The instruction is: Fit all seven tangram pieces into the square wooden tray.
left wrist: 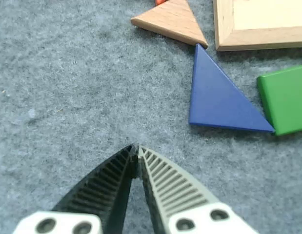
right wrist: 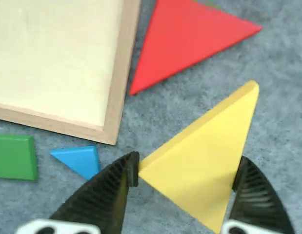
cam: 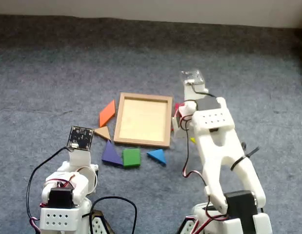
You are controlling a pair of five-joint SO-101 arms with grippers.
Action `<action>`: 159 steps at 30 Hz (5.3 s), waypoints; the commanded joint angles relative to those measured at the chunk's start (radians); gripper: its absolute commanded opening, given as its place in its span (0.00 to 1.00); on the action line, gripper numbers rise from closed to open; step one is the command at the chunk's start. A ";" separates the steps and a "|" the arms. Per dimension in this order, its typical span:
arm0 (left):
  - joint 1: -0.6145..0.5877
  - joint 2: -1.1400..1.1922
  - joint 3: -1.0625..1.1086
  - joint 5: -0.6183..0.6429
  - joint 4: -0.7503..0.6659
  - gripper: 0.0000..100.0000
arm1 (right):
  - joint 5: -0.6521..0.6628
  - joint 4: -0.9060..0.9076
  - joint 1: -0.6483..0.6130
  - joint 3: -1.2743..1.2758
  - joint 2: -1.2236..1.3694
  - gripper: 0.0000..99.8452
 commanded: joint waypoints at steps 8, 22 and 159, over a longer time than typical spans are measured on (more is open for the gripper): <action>-0.012 -0.030 0.019 0.008 0.003 0.01 | -0.149 -0.087 -0.176 -0.186 0.008 0.27; -0.012 -0.030 0.019 0.008 0.003 0.01 | -0.215 -0.117 -0.286 -0.585 0.504 0.27; -0.012 -0.030 0.019 0.008 0.003 0.01 | -0.109 -0.651 0.027 -0.222 0.366 0.11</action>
